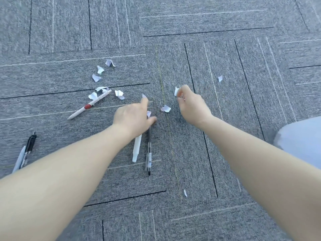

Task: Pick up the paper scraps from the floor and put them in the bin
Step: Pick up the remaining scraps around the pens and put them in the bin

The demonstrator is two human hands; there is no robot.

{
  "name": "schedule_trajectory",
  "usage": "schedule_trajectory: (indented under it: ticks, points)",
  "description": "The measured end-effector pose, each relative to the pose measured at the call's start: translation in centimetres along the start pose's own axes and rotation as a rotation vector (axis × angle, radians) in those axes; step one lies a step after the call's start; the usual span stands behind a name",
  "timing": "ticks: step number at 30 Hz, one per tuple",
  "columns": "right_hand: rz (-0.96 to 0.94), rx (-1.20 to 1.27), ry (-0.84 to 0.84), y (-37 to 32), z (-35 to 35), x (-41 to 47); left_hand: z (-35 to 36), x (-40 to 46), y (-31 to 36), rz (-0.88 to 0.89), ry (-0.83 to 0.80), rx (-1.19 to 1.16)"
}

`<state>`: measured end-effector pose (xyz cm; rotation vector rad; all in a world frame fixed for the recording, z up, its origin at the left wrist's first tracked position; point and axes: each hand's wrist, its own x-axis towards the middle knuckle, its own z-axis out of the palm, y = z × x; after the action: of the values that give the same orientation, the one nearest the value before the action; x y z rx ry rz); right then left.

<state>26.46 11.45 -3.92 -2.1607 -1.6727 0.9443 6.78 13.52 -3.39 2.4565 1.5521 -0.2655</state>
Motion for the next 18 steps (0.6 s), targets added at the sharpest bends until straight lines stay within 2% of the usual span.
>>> schedule_trajectory:
  ticks: [4, 8, 10, 12, 15, 18]
  points:
    - [-0.139, -0.220, -0.114, -2.5, 2.4, -0.7, 0.5, 0.9, 0.0, 0.029, 0.010, -0.028]
    - [-0.211, -0.434, -0.073, -3.0, 3.8, -0.7, 0.2, 1.4, 0.5, 0.013, -0.016, -0.115]
    - [-0.176, -0.359, -0.060, -3.0, 3.6, -0.6, -0.1, 1.3, 0.3, -0.073, 0.012, -0.283]
    - [-0.050, -0.141, 0.014, -2.6, 2.7, -0.3, -0.4, 1.3, -0.5, -0.196, 0.070, -0.443]
    - [0.056, -0.036, 0.170, -1.6, 0.9, 0.6, -0.4, 1.4, -1.6, -0.253, 0.113, -0.445]
    - [0.114, -0.070, 0.186, -1.2, 0.2, 1.5, -0.1, 1.5, -2.3, -0.281, 0.122, -0.415]
